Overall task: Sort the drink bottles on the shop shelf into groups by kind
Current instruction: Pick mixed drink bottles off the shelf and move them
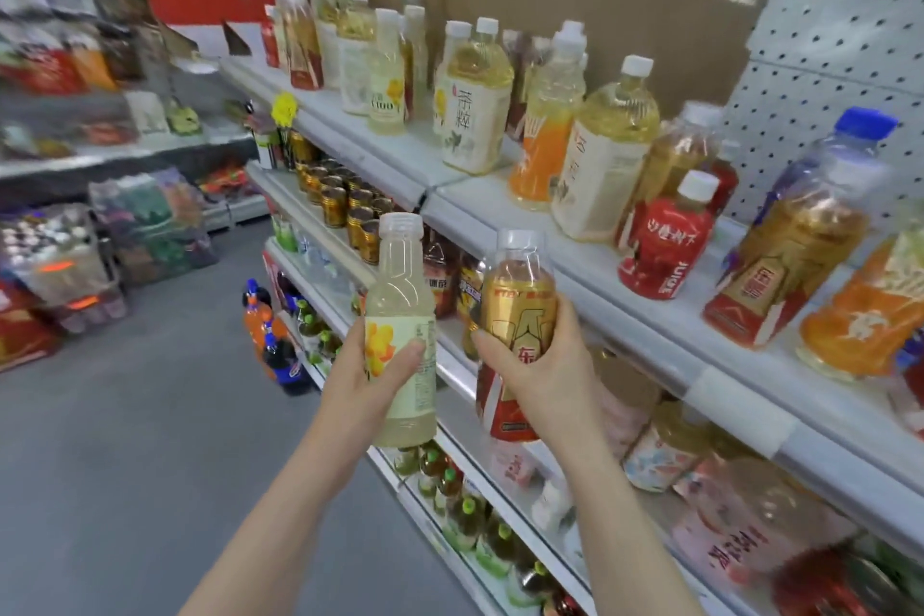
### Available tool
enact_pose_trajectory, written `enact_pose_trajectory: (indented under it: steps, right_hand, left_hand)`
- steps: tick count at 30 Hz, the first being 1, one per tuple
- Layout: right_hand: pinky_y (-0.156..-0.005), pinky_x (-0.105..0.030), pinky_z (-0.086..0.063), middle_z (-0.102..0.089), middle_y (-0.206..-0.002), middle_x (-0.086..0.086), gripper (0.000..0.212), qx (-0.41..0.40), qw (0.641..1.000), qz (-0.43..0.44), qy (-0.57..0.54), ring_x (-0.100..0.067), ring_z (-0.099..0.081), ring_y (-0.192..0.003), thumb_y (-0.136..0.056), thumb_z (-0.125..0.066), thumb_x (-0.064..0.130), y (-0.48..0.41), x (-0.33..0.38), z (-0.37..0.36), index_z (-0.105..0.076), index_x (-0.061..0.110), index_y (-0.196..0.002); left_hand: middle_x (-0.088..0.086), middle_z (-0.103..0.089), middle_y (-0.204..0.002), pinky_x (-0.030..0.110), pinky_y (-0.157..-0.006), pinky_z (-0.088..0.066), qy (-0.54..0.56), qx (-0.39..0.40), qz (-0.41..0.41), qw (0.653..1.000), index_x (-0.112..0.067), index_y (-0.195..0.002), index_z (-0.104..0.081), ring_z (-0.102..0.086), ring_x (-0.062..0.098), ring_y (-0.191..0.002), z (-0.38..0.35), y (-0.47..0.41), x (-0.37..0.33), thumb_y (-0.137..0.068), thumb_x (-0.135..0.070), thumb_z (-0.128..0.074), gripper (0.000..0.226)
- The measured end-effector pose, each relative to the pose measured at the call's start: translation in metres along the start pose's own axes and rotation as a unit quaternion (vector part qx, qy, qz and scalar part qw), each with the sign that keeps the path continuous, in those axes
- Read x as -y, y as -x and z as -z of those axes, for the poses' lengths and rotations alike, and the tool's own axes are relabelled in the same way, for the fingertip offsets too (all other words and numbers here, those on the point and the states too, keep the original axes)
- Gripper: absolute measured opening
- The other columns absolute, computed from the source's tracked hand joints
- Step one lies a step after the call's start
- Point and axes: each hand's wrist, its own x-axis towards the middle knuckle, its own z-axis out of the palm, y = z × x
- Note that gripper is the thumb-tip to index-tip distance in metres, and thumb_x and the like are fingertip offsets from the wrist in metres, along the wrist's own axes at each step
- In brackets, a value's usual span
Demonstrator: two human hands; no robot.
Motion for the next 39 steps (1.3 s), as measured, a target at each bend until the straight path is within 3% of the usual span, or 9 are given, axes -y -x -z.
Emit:
enact_pose_trajectory:
  steps: [6, 11, 16, 19, 23, 28, 32, 36, 39]
  right_hand:
    - [-0.08, -0.027, -0.049, -0.064, -0.109, 0.018, 0.073, -0.024, 1.0, -0.004, -0.003, 0.0, -0.062, -0.095, -0.072, -0.084, 0.045, -0.079, 0.012, -0.045, -0.045, 0.035, -0.133]
    - [-0.071, -0.016, -0.046, -0.061, -0.108, 0.021, 0.069, -0.03, 1.0, -0.003, -0.008, 0.008, -0.061, -0.09, -0.076, -0.084, 0.041, -0.121, 0.024, -0.087, -0.041, 0.044, -0.13]
    - [-0.071, -0.017, -0.046, -0.059, -0.109, 0.019, 0.066, -0.077, 0.997, -0.008, -0.018, 0.003, -0.062, -0.091, -0.08, -0.078, 0.047, -0.162, 0.041, -0.148, -0.039, 0.042, -0.133]
    - [-0.075, -0.024, -0.051, -0.06, -0.11, 0.016, 0.067, -0.127, 0.992, -0.01, -0.028, 0.001, -0.062, -0.093, -0.083, -0.073, 0.054, -0.184, 0.058, -0.191, -0.039, 0.037, -0.138]
    - [-0.069, -0.016, -0.046, -0.059, -0.106, 0.02, 0.061, -0.169, 0.985, -0.007, -0.018, 0.016, -0.059, -0.086, -0.088, -0.066, 0.053, -0.216, 0.084, -0.234, -0.036, 0.036, -0.138]
    - [-0.065, -0.002, -0.043, -0.058, -0.103, 0.022, 0.051, -0.241, 0.969, 0.029, 0.048, 0.017, -0.057, -0.086, -0.089, -0.07, 0.044, -0.265, 0.117, -0.256, -0.043, 0.032, -0.131]
    - [-0.076, -0.013, -0.047, -0.056, -0.106, 0.018, 0.06, -0.282, 0.954, 0.049, 0.087, 0.004, -0.058, -0.096, -0.084, -0.073, 0.048, -0.315, 0.133, -0.263, -0.043, 0.03, -0.132]
    - [-0.092, -0.045, -0.052, -0.055, -0.116, 0.01, 0.065, -0.309, 0.941, 0.047, 0.129, -0.018, -0.056, -0.11, -0.075, -0.07, 0.061, -0.363, 0.126, -0.267, -0.04, 0.036, -0.127]
    - [-0.091, -0.036, -0.048, -0.053, -0.122, 0.005, 0.065, -0.321, 0.933, 0.037, 0.159, -0.014, -0.053, -0.11, -0.078, -0.073, 0.056, -0.392, 0.116, -0.27, -0.043, 0.028, -0.129]
  left_hand:
    - [-0.007, -0.072, -0.111, 0.052, -0.096, -0.053, -0.009, 0.008, -0.018, 1.0, -0.036, -0.122, -0.057, -0.07, 0.018, -0.104, 0.025, -0.087, -0.013, -0.067, -0.061, -0.072, 0.063]
    - [-0.008, -0.072, -0.112, 0.045, -0.092, -0.055, -0.012, 0.035, -0.031, 0.999, -0.035, -0.125, -0.056, -0.07, 0.014, -0.102, 0.058, -0.142, -0.02, -0.07, -0.063, -0.069, 0.063]
    - [-0.014, -0.073, -0.106, 0.032, -0.084, -0.054, -0.005, 0.071, -0.031, 0.997, -0.037, -0.12, -0.056, -0.07, 0.011, -0.1, 0.109, -0.21, -0.027, -0.084, -0.05, -0.071, 0.041]
    - [-0.009, -0.072, -0.111, 0.037, -0.088, -0.055, -0.03, 0.104, -0.035, 0.994, -0.036, -0.125, -0.055, -0.07, 0.014, -0.102, 0.154, -0.251, -0.035, -0.072, -0.062, -0.07, 0.061]
    - [-0.01, -0.072, -0.111, 0.029, -0.08, -0.057, -0.032, 0.138, -0.04, 0.989, -0.033, -0.129, -0.052, -0.071, 0.01, -0.099, 0.203, -0.303, -0.05, -0.082, -0.054, -0.073, 0.056]
    - [-0.005, -0.07, -0.115, 0.027, -0.082, -0.055, -0.029, 0.184, -0.052, 0.981, -0.032, -0.128, -0.052, -0.069, 0.01, -0.102, 0.232, -0.362, -0.066, -0.083, -0.04, -0.066, 0.048]
    - [-0.007, -0.068, -0.114, 0.014, -0.071, -0.052, -0.026, 0.203, -0.068, 0.977, -0.035, -0.123, -0.053, -0.067, 0.003, -0.097, 0.233, -0.405, -0.079, -0.079, -0.043, -0.066, 0.046]
    - [-0.007, -0.069, -0.109, 0.014, -0.069, -0.053, -0.016, 0.21, -0.087, 0.974, -0.036, -0.117, -0.054, -0.068, 0.004, -0.092, 0.229, -0.443, -0.085, -0.077, -0.042, -0.066, 0.042]
    - [-0.009, -0.072, -0.104, 0.023, -0.076, -0.055, -0.024, 0.207, -0.087, 0.974, -0.037, -0.116, -0.055, -0.069, 0.008, -0.094, 0.228, -0.471, -0.084, -0.078, -0.048, -0.072, 0.043]
